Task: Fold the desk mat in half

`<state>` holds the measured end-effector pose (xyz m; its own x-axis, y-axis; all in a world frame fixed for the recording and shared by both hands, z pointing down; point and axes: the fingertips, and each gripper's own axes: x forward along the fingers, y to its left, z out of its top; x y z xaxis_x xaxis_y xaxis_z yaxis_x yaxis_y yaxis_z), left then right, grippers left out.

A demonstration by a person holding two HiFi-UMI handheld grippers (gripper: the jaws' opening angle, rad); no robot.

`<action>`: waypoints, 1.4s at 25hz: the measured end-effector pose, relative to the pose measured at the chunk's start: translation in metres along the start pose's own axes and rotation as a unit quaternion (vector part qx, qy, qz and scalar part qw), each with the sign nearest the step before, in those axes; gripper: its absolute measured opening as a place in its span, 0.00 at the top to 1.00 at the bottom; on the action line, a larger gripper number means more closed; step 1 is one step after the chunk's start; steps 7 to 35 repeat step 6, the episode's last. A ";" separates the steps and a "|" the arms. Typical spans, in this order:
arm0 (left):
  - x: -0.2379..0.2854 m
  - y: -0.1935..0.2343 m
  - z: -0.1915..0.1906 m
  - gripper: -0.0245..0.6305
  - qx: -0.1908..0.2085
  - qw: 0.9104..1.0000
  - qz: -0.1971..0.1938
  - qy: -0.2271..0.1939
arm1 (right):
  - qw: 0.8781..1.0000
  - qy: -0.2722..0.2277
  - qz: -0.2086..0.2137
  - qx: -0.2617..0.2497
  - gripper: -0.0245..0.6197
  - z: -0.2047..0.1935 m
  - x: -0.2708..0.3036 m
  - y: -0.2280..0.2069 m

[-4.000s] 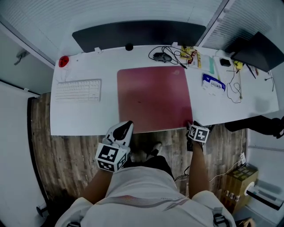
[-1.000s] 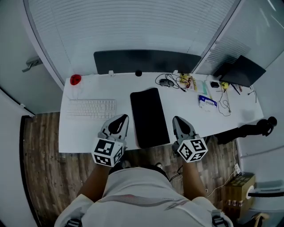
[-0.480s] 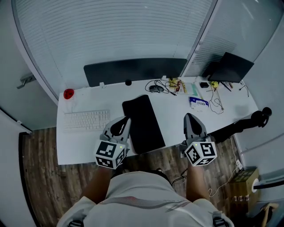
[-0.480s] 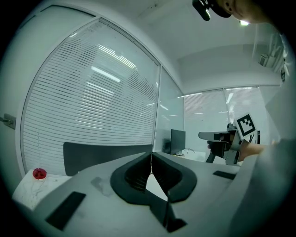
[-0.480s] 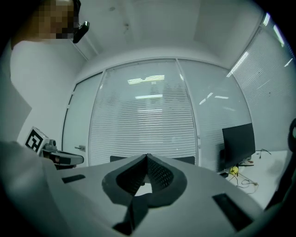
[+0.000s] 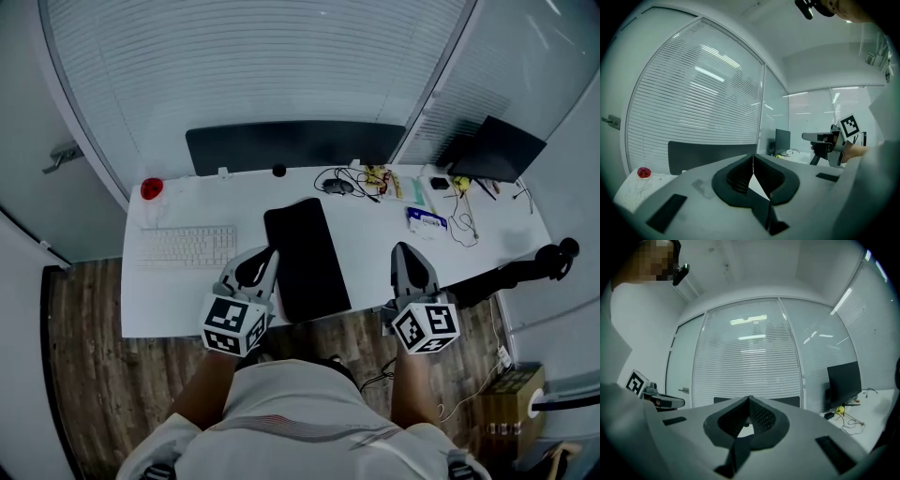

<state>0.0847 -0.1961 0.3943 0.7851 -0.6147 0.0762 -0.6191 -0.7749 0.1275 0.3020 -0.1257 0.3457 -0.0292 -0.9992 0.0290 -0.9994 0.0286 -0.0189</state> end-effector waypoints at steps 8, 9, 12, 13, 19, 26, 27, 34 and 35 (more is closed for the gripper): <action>0.004 -0.004 -0.003 0.94 0.001 1.000 0.002 0.005 | 1.000 0.005 0.005 0.005 0.88 -0.007 0.003 -0.003; 0.004 -0.004 -0.003 0.94 0.001 1.000 0.002 0.005 | 1.000 0.005 0.005 0.005 0.88 -0.007 0.003 -0.003; 0.004 -0.004 -0.003 0.94 0.001 1.000 0.002 0.005 | 1.000 0.005 0.005 0.005 0.88 -0.007 0.003 -0.003; 0.004 -0.004 -0.003 0.94 0.001 1.000 0.002 0.005 | 1.000 0.005 0.005 0.005 0.88 -0.007 0.003 -0.003; 0.004 -0.004 -0.003 0.94 0.001 1.000 0.002 0.005 | 1.000 0.005 0.005 0.005 0.88 -0.007 0.003 -0.003; 0.004 -0.004 -0.003 0.94 0.001 1.000 0.002 0.005 | 1.000 0.005 0.005 0.005 0.88 -0.007 0.003 -0.003; 0.004 -0.004 -0.003 0.94 0.001 1.000 0.002 0.005 | 1.000 0.005 0.005 0.005 0.88 -0.007 0.003 -0.003; 0.004 -0.004 -0.003 0.94 0.001 1.000 0.002 0.005 | 1.000 0.005 0.005 0.005 0.88 -0.007 0.003 -0.003; 0.004 -0.004 -0.003 0.94 0.001 1.000 0.002 0.005 | 1.000 0.005 0.005 0.005 0.88 -0.007 0.003 -0.003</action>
